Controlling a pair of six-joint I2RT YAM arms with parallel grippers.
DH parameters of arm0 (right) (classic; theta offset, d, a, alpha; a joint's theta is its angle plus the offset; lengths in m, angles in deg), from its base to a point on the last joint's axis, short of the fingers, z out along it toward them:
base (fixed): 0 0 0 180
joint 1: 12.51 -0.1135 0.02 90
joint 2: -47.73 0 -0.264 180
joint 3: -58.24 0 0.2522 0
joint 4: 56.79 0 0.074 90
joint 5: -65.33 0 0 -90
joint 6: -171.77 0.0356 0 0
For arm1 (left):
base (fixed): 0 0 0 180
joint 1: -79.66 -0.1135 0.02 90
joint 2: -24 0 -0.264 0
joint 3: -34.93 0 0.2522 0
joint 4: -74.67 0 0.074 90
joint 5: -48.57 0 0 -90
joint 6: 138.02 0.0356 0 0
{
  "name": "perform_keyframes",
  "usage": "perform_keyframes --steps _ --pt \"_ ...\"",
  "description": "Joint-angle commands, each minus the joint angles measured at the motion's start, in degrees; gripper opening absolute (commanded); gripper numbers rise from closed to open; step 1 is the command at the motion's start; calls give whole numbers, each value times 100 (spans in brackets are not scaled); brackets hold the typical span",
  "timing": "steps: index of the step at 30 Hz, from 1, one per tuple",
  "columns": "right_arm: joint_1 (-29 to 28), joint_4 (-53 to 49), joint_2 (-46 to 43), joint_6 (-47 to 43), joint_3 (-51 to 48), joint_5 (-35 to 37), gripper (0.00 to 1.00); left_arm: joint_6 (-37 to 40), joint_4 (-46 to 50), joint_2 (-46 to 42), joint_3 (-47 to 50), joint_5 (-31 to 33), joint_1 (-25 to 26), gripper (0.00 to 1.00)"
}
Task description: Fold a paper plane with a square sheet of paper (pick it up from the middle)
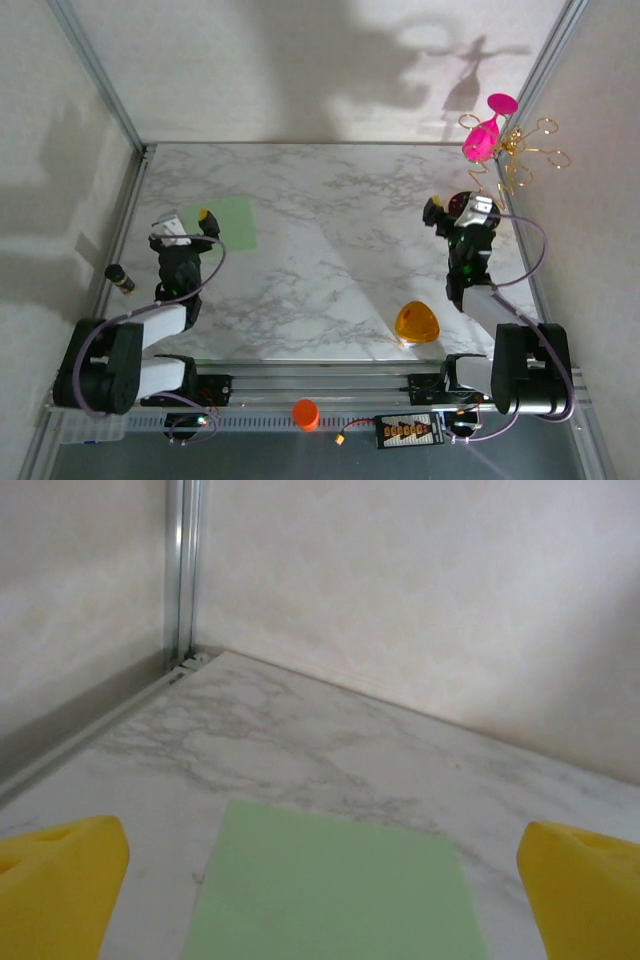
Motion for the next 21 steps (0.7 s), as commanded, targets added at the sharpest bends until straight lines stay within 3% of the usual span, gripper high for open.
perform_keyframes --steps 1,3,11,16,21 --pt "-75 -1671 -87 1023 529 -348 99 -1242 2163 -322 -826 66 52 99" --pt "-155 -1820 -61 1439 649 -718 99 -1621 3086 -116 -1424 -260 52 99" --pt "-622 -1594 568 2285 881 -1508 99 -2058 4636 1496 -2867 -1222 44 99" --pt "-1002 -1580 1067 2327 1144 -1553 99 -2304 5569 2624 -3994 -1389 52 98" --pt "-1285 -1925 1662 2406 1663 -1128 99 -2370 5696 3365 -4504 -1541 63 95"
